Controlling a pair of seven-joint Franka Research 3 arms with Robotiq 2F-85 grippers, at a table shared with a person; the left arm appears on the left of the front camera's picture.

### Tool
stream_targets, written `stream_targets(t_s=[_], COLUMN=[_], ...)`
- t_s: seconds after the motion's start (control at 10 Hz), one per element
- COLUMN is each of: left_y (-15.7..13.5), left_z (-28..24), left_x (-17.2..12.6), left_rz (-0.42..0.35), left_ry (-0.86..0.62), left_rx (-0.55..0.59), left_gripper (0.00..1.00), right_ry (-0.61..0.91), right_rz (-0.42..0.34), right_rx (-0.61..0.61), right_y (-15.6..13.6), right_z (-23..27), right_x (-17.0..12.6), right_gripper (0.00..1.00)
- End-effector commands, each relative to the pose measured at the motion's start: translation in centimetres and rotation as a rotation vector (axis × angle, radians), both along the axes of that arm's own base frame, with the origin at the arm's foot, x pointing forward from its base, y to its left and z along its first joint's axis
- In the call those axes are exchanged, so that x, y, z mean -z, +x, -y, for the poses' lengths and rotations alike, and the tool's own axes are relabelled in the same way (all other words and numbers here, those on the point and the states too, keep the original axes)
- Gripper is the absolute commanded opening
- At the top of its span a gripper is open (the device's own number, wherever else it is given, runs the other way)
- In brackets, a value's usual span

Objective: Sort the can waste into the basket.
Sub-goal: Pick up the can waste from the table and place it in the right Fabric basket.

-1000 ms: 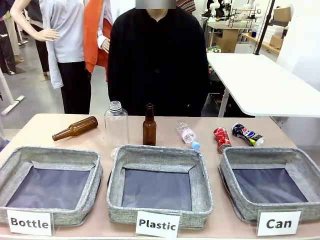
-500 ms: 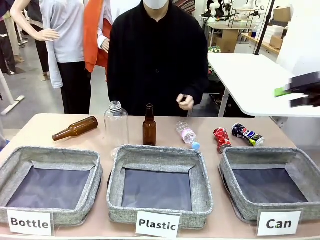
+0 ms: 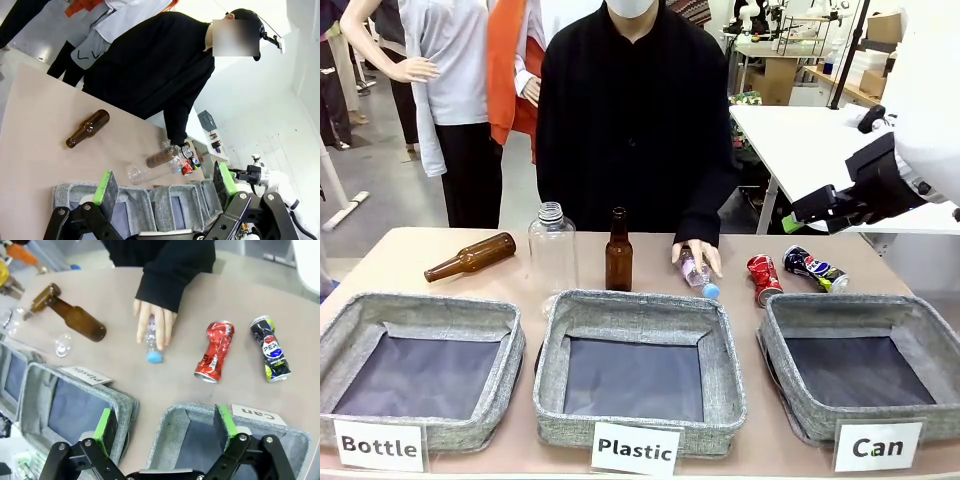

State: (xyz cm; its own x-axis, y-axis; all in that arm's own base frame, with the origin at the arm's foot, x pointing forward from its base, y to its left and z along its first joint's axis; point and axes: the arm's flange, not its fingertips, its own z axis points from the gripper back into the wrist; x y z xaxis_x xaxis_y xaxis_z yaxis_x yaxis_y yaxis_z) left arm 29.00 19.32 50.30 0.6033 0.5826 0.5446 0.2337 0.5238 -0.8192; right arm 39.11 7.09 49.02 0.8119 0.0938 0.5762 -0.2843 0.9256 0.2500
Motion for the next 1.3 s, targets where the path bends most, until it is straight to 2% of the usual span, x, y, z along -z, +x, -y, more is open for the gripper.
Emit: stream_targets(t_s=[0.0,0.1,0.2,0.4,0.6,0.8,0.9,1.2], left_y=[0.2,0.2,0.2,0.2,0.2,0.2,0.2,0.2], left_z=[0.0,0.0,0.0,0.0,0.0,0.0,0.0,0.0], left_x=[0.1,0.1,0.1,0.1,0.1,0.1,0.1,0.1], left_rz=[0.036,0.036,0.036,0.036,0.036,0.036,0.036,0.036], left_ry=[-0.001,-0.001,-0.001,-0.001,-0.001,-0.001,-0.001,-0.001], left_rx=[0.002,0.002,0.002,0.002,0.002,0.002,0.002,0.002], left_gripper=[1.0,1.0,1.0,1.0,1.0,1.0,1.0,1.0], right_ry=[0.012,0.075,0.109,0.176,0.201,0.329,0.344,0.386], right_rz=[-0.057,-0.117,-0.146,-0.188,-0.276,-0.223,-0.203,-0.169], right_rx=[-0.041,-0.061,-0.07,-0.031,-0.048,0.051,0.112,0.16], right_y=[2.8,5.9,5.9,0.6,-4.6,-6.7,-7.3,-8.4], right_z=[0.0,0.8,1.8,8.7,14.7,18.1,18.9,20.4], right_x=[0.1,0.7,0.8,-1.3,-0.7,1.1,1.6,2.3], right_gripper=[1.0,1.0,1.0,1.0,1.0,1.0,1.0,1.0])
